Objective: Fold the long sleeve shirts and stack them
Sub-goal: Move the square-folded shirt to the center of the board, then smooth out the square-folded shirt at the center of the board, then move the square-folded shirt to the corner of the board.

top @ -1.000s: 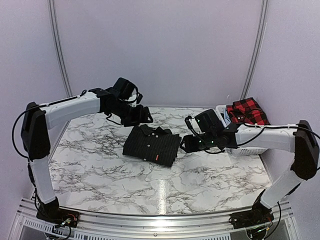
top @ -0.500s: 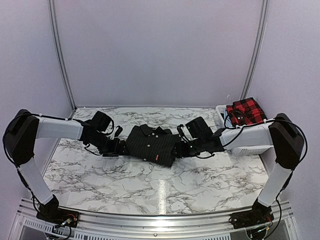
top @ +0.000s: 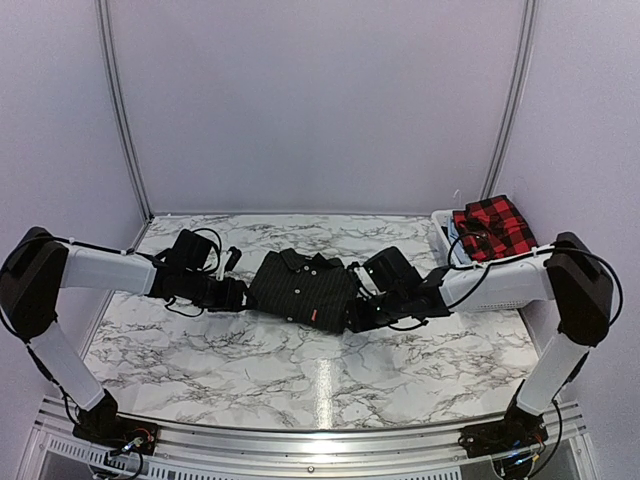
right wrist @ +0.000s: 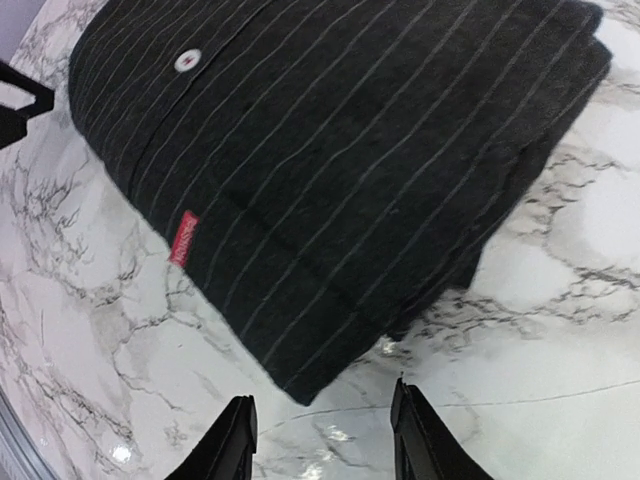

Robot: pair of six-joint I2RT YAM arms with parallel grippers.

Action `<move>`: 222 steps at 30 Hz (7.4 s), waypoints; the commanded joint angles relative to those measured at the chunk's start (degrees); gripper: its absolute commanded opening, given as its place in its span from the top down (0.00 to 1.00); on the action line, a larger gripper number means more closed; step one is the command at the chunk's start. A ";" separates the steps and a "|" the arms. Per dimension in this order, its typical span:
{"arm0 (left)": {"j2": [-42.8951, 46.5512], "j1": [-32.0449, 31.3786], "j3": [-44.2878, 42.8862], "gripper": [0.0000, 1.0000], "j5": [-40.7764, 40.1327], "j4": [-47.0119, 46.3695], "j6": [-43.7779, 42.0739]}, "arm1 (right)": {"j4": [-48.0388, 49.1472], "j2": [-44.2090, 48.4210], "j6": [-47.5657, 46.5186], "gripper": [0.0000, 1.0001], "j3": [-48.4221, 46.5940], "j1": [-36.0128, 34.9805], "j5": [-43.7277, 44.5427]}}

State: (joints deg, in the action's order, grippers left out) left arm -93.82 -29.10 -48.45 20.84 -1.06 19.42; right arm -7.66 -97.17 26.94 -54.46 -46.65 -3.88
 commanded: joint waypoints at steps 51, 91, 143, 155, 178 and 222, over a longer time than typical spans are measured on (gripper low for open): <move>-9.98 -11.47 -10.12 0.90 -13.31 8.93 -11.85 | -6.82 0.76 -3.47 1.00 -0.97 3.62 6.27; -12.50 -11.98 -17.73 0.98 -4.62 18.07 2.31 | -6.67 -8.95 -4.18 0.70 -17.14 -1.27 0.81; -26.30 -21.97 -29.57 0.81 -23.49 9.85 25.14 | -11.43 15.62 2.83 0.51 5.38 -0.34 8.01; -23.66 -10.36 -23.79 0.80 -23.68 9.94 21.78 | -13.07 18.47 0.41 0.30 5.32 4.15 9.87; -30.49 16.59 -32.85 0.83 -18.70 9.59 22.56 | -15.12 18.09 -0.74 0.28 3.18 5.43 9.81; -42.64 9.68 -52.49 0.70 -26.57 11.23 21.42 | -18.31 17.76 -2.07 0.18 -0.01 5.48 10.28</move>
State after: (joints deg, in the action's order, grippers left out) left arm -133.78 -22.52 -99.04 -2.50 6.76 39.31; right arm -24.58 -79.64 25.43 -51.83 -41.69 5.37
